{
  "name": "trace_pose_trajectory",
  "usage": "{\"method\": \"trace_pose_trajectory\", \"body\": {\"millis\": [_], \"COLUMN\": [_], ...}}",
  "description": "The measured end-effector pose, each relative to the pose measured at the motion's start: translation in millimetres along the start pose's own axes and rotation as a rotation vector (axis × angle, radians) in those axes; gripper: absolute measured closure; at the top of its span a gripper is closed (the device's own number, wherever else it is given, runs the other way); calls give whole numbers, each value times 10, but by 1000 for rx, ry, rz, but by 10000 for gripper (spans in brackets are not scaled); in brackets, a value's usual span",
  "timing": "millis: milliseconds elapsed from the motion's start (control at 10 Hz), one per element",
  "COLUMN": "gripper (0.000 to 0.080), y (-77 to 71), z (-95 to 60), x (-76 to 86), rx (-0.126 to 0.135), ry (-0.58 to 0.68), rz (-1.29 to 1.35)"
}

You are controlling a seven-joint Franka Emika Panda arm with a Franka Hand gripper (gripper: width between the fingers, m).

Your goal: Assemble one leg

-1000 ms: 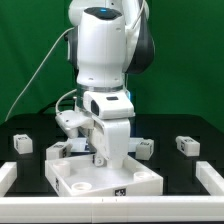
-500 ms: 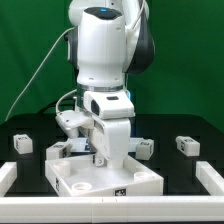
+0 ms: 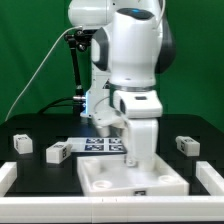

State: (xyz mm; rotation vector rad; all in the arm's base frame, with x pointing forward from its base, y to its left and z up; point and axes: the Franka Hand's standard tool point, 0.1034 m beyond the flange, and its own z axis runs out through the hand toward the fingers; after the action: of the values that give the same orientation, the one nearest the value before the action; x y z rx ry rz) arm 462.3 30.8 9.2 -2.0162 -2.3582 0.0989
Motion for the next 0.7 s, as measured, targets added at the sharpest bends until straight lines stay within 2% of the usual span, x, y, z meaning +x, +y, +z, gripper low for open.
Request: {"method": "trace_pose_trajectory", "body": {"millis": [100, 300, 500, 700], "gripper": [734, 734, 735, 735], "y": [77, 208, 318, 360], "z": [-7, -19, -30, -35], "x": [147, 343, 466, 556], "rx": [-9, -22, -30, -35], "ry": [4, 9, 9, 11], "rz": [24, 70, 116, 169]}}
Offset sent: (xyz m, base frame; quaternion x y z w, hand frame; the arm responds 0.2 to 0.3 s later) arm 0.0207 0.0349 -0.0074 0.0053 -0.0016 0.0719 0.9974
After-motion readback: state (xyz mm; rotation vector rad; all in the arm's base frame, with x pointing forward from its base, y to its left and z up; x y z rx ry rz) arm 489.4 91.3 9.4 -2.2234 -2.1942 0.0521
